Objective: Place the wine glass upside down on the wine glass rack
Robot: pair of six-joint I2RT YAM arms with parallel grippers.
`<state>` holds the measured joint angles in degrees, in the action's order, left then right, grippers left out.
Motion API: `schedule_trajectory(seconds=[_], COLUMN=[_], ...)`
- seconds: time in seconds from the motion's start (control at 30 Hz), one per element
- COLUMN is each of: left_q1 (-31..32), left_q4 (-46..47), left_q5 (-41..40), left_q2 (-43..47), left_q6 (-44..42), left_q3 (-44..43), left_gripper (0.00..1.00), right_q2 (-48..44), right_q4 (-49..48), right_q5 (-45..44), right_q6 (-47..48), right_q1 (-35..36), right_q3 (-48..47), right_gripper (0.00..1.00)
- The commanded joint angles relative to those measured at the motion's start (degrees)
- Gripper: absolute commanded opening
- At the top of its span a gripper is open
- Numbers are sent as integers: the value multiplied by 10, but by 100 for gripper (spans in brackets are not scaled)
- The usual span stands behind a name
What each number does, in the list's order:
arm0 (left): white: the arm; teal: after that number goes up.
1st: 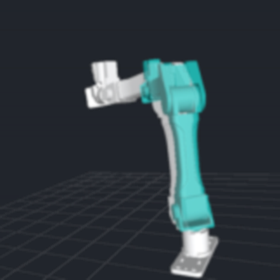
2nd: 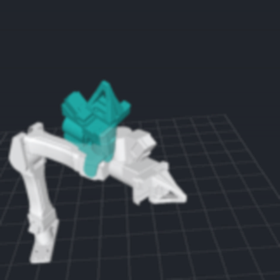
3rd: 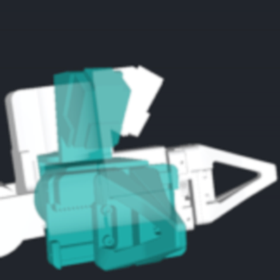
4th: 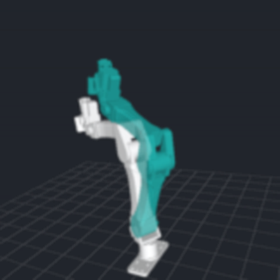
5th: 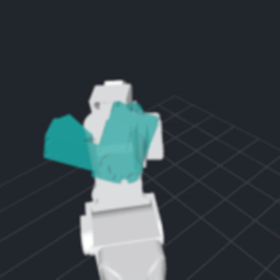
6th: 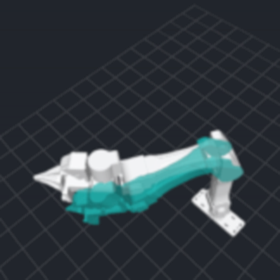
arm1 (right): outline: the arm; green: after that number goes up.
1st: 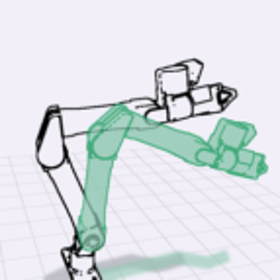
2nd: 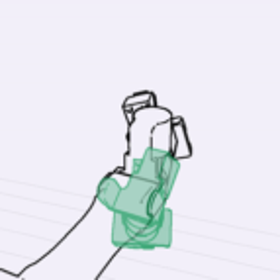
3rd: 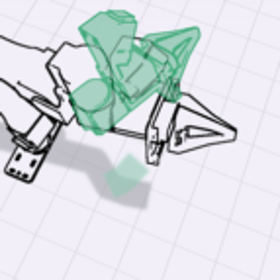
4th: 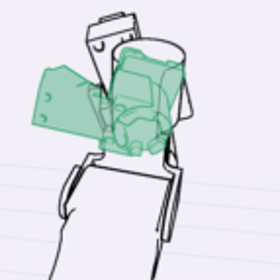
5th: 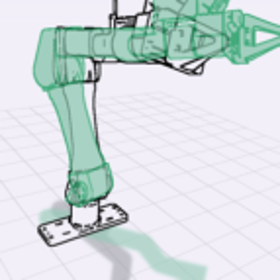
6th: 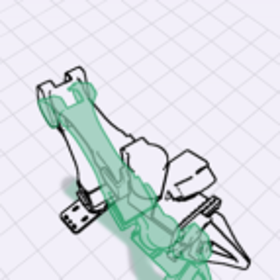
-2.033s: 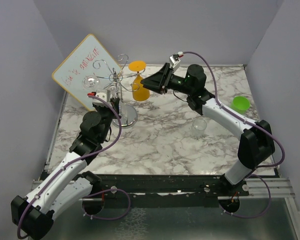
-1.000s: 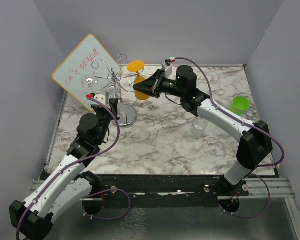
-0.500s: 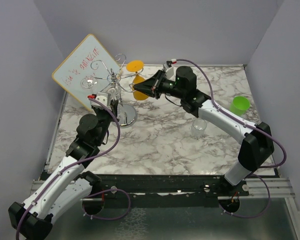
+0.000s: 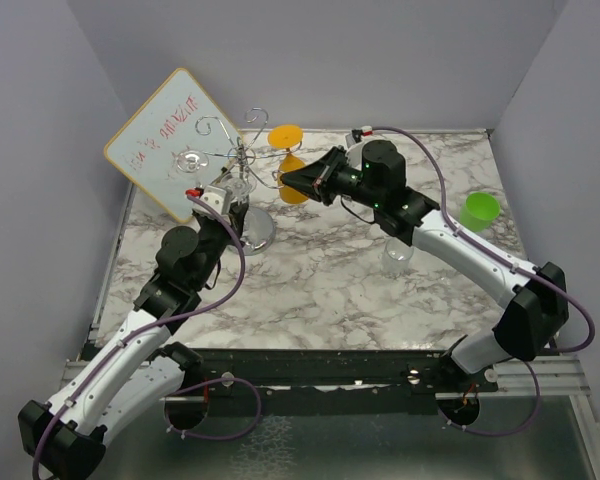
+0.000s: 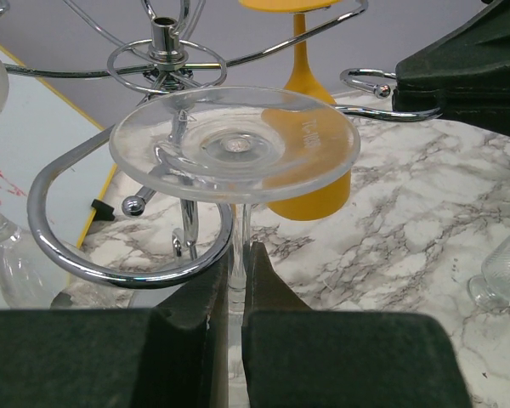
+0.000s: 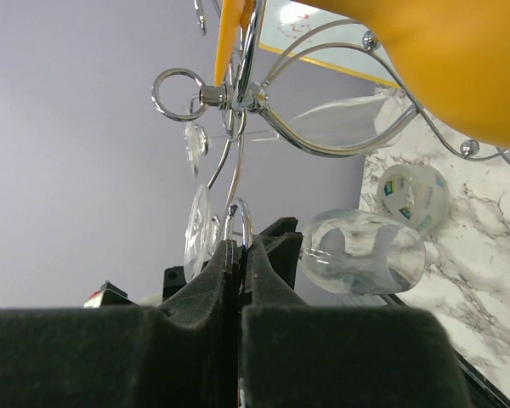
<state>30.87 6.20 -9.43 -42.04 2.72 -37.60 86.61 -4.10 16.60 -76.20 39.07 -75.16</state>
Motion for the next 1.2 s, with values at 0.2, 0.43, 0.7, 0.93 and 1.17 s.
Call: schedule_trajectory(seconds=[0.2,0.43,0.7,0.93,1.17], left_q1=[-7,-7,-7,-7,-7], left_q4=[42,54,74,96,102], left_q5=[-56,-162,-238,-241,-186], left_q2=[4,8,4,3,73], left_q6=[16,26,37,24,23], left_q3=[-9,-3,10,14,62], left_gripper=[0,0,0,0,0], right_q2=[-13,21,60,75,72], right_q4=[-9,-24,-30,-27,-30], right_q5=[-66,-39,-18,-13,-14], right_q6=[65,56,54,53,51], right_q1=[-13,-13,-11,-11,-11], right_q3=[-35,-46,-81,-94,-88], right_gripper=[1,1,1,1,1])
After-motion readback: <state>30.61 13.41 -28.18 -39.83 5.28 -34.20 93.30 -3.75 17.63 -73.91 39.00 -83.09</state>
